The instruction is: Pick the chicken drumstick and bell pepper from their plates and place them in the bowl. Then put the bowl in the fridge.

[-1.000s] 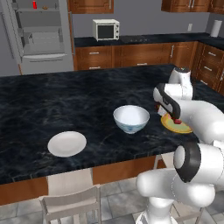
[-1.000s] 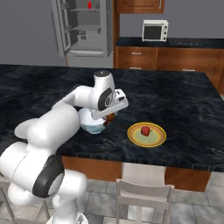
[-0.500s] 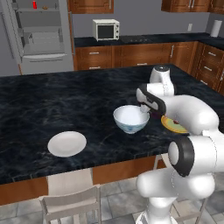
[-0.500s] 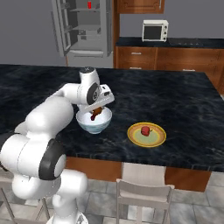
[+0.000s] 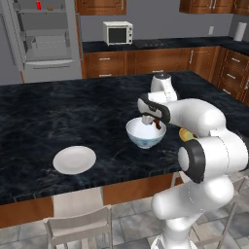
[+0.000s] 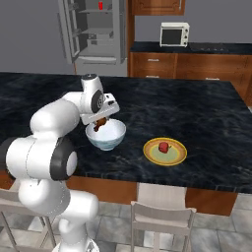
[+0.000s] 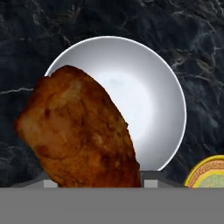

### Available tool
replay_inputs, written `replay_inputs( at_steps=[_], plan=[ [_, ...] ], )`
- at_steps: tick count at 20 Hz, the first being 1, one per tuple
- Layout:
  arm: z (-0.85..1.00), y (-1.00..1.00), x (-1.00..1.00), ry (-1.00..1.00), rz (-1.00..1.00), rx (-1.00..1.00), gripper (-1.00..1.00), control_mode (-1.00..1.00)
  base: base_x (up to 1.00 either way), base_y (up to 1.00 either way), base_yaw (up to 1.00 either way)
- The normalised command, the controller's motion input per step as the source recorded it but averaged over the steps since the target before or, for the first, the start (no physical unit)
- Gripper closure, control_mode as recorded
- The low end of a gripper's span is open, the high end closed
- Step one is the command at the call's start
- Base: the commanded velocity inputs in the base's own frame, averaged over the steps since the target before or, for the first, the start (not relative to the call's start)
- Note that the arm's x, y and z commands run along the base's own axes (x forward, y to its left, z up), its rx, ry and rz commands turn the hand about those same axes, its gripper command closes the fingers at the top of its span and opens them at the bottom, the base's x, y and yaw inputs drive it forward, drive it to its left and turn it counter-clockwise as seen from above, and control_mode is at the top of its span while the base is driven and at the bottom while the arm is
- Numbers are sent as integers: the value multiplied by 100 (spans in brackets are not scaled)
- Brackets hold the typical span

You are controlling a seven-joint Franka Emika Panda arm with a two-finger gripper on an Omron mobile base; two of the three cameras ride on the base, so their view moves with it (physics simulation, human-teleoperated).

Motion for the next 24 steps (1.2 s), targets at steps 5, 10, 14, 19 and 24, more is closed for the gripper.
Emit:
replay_inputs(
  at_steps=[5, 10, 14, 19, 24],
  plan=[
    [-24, 30, 27, 1, 0, 2, 100, -100, 0, 0, 0],
    [-28, 9, 1, 0, -1, 4, 100, -100, 0, 0, 0],
    [-30, 3, 12, 0, -6, 2, 100, -100, 0, 0, 0],
    [-29, 0, 19, 0, -8, 2, 100, -100, 0, 0, 0],
    [-27, 0, 21, 0, -10, 0, 100, -100, 0, 0, 0]
  ],
)
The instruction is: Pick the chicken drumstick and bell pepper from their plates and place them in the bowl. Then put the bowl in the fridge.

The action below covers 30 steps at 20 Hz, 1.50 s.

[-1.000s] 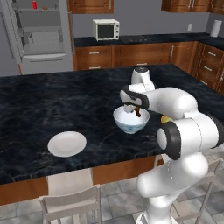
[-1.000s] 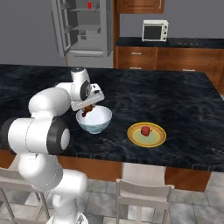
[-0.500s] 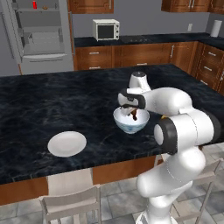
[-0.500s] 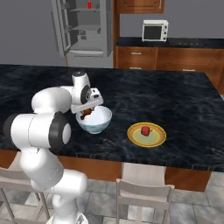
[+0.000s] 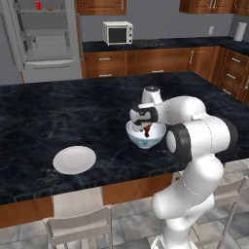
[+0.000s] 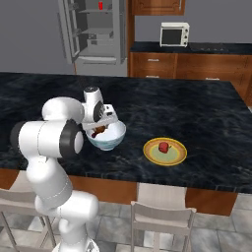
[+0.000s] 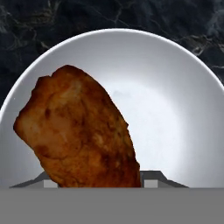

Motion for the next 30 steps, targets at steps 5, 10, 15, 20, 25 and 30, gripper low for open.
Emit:
replay_inputs(
  at_steps=[5, 10, 15, 20, 25, 30],
  plan=[
    [-26, 0, 18, 0, -9, 0, 100, -100, 0, 0, 0],
    [-21, 0, 20, 0, -6, 0, 100, -100, 0, 0, 0],
    [-13, 0, 31, 0, -4, 0, 100, -100, 0, 0, 0],
    [-12, 0, 34, 0, 0, 0, 100, -100, 0, 0, 0],
    [-16, -3, 21, 1, 0, 0, 100, -100, 0, 0, 0],
    [-17, -6, 10, 2, 0, 0, 100, -100, 0, 0, 0]
  ],
)
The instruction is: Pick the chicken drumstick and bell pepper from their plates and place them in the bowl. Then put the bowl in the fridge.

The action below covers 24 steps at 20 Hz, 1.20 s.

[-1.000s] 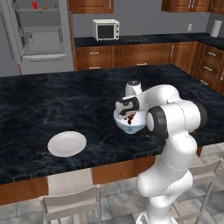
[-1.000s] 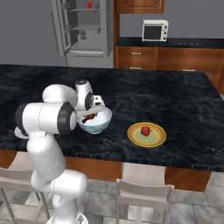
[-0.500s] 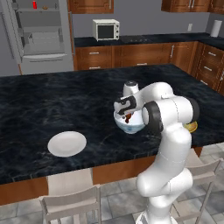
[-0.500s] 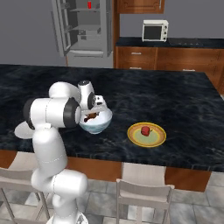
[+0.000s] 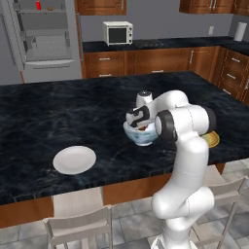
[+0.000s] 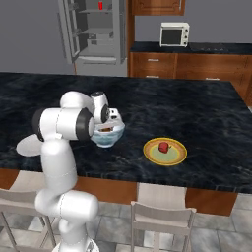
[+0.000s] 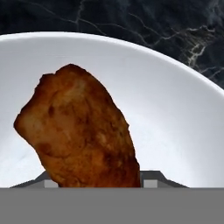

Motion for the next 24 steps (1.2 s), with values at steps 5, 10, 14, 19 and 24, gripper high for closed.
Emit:
replay_inputs(
  at_steps=[5, 10, 14, 19, 24],
  plan=[
    [-1, -12, -3, 0, -3, 0, -100, -100, 0, 0, 0],
    [18, -5, -8, 0, -3, 0, -100, -100, 0, 0, 0],
    [28, 0, -10, 0, -3, 0, -100, -100, 0, 0, 0],
    [36, 1, -14, 0, -1, 2, -100, -100, 0, 0, 0],
    [45, 0, -21, -1, -3, 4, -100, -100, 0, 0, 0]
  ],
)
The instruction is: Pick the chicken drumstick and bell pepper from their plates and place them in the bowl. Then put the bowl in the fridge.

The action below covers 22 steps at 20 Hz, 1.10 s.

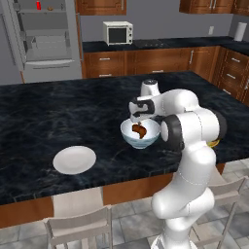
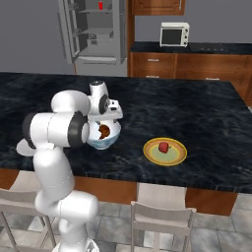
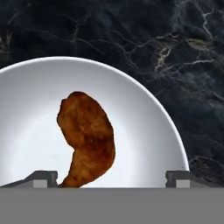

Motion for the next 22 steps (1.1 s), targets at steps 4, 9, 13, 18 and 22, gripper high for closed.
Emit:
replay_inputs(
  at_steps=[4, 9, 13, 18, 22],
  plan=[
    [41, -24, -30, 0, -5, 5, -100, -100, 0, 0, 0],
    [25, -50, -45, 0, -21, 7, -100, -100, 0, 0, 0],
    [12, -60, -39, 0, -24, 3, -100, -100, 0, 0, 0],
    [1, -78, -25, 1, -17, 1, -100, -100, 0, 0, 0],
    [0, -80, -28, 0, -17, 4, -100, -100, 0, 0, 0]
  ],
)
